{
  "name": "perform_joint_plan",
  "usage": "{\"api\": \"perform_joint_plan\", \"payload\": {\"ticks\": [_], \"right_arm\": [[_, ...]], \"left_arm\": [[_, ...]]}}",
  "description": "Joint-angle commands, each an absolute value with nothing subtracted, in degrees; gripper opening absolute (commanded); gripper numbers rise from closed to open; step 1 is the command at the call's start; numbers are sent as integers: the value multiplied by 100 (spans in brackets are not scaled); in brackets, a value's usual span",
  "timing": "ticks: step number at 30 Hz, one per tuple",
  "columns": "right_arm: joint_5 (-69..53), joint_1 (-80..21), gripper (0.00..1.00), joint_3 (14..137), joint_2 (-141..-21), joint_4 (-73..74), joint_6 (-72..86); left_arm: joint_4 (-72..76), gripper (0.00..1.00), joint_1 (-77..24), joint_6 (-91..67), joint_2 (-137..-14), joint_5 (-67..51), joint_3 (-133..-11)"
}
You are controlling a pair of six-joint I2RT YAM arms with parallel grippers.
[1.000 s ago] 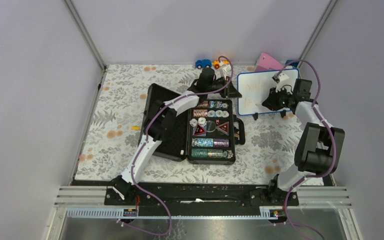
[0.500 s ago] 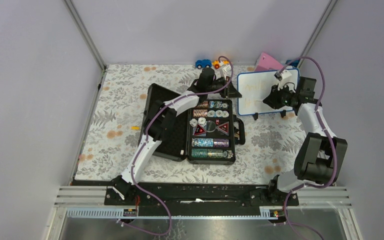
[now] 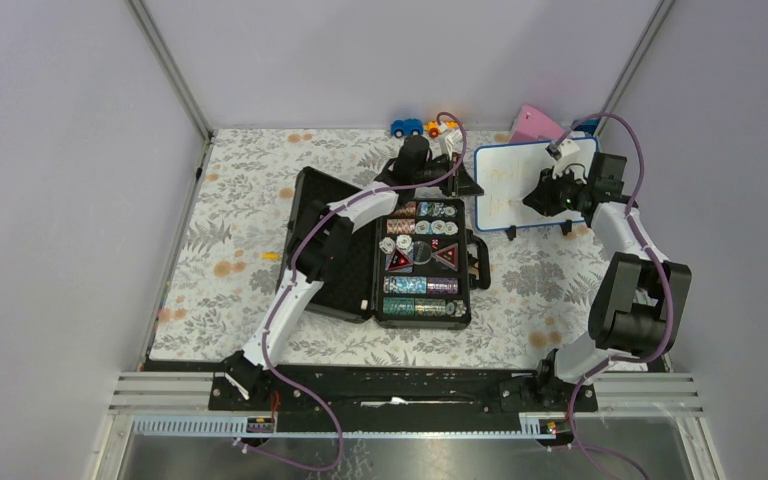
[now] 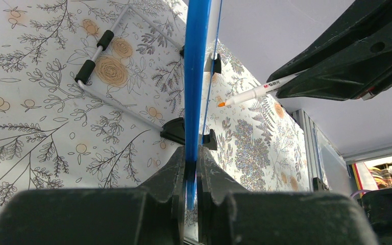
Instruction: Write a sentence on the whiteboard
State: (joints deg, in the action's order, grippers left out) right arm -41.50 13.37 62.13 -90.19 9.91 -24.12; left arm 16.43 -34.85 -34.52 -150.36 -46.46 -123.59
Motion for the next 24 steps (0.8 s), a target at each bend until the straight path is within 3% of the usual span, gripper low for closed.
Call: {"api": "perform_joint_plan", "payload": {"ticks": [1, 24], "right_arm": [[-4173, 1238, 0, 6529, -9126, 761, -2303], [-3780, 1187, 0, 6604, -9448, 698, -2431]], "left_arm": [[1652, 0, -3362, -3456, -14624, -4663, -12261], [1717, 0, -3366, -3515, -14671, -4672, -12285]]}}
